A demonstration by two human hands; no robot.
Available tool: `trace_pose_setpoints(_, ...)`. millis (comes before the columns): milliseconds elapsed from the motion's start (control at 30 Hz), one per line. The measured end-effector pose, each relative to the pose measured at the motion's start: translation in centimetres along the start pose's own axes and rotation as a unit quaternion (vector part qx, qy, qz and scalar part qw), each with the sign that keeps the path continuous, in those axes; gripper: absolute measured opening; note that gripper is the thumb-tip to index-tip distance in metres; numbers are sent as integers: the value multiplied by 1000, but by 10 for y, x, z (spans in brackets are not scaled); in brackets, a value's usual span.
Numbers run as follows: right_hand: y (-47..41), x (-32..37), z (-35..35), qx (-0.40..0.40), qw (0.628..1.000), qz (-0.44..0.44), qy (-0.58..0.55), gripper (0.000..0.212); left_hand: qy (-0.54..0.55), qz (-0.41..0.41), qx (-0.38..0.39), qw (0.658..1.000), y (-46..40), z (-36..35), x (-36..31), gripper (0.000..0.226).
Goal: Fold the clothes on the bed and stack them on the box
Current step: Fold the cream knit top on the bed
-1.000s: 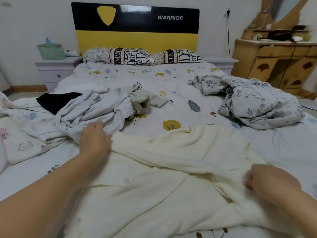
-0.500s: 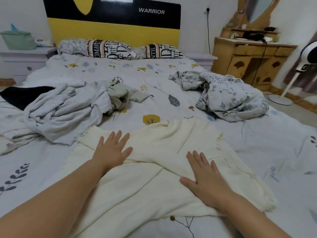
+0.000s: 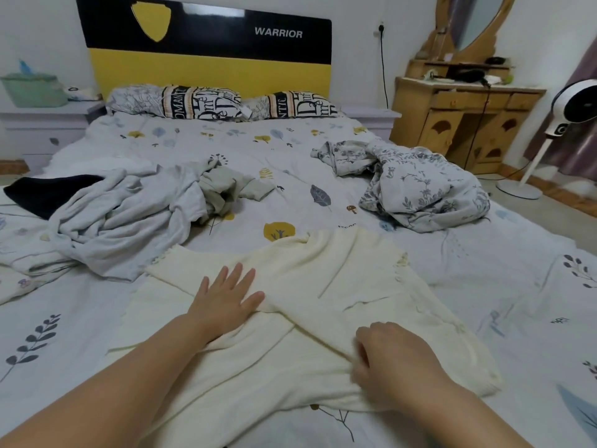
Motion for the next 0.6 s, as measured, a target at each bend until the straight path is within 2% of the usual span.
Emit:
trace_pose_setpoints(33,0,1,9,13,998,-17,-61,22,15,2,-4,1000,3,6,-6,66)
trace_pose_setpoints(67,-3,1,18,-14,994,-32,-108,18,31,-2,-20,999,6,14,-16,60)
trace_pose_setpoints(133,-16,-2,23,-84,985,-55,-140,34,42,-28,-71,996,13,28,-43,57)
trace_pose_setpoints(167,-25,-2,20,-84,985,-71,-134,44,38,-45,-93,994,15,30,-56,57)
trace_pose_setpoints(233,-43,-4,-2,-22,989,-104,-100,57,9,-63,-105,992,14,19,-73,58)
trace_pose_setpoints(333,-56,-17,-40,69,983,-133,-104,65,-17,-60,-63,996,4,-13,-69,73)
trace_pose_setpoints(400,-58,-22,-52,80,980,-134,-123,66,-15,-64,-61,996,0,-20,-65,92)
trace_pose_setpoints(433,-58,-23,-53,79,980,-133,-124,66,-14,-66,-60,996,-1,-20,-65,94)
trace_pose_setpoints(600,-58,-23,-51,84,979,-135,-131,66,-23,-64,-53,996,3,-17,-67,64)
Point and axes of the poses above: each hand's wrist, its own y-axis away from the middle knuckle, its own z-axis out of the back of the hand, x = y × z, the point moved 5 cm from there along -y, towards the middle knuckle, and after that the axes turned 10 degrees about x, right-handed, at the moved point
